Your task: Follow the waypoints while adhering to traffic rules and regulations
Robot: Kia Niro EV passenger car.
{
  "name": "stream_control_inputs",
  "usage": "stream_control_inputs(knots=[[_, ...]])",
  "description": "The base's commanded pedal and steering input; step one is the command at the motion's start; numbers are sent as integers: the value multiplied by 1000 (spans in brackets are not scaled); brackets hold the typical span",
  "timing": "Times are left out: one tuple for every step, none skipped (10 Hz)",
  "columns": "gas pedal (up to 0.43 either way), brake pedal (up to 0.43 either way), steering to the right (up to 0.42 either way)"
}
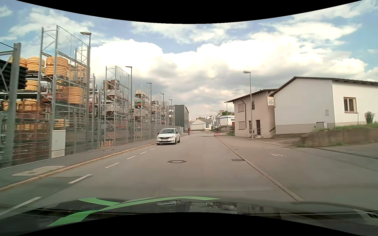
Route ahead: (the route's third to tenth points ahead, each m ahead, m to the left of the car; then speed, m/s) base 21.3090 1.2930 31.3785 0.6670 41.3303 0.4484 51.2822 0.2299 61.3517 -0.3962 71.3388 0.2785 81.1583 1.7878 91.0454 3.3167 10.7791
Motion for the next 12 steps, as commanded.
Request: stream_control_inputs(knots=[[169,0,17],[169,0,16],[169,0,13],[169,0,10],[169,0,7],[169,0,5],[169,0,4],[169,0,3],[169,0,1],[169,0,-1],[169,0,0],[169,0,0]])
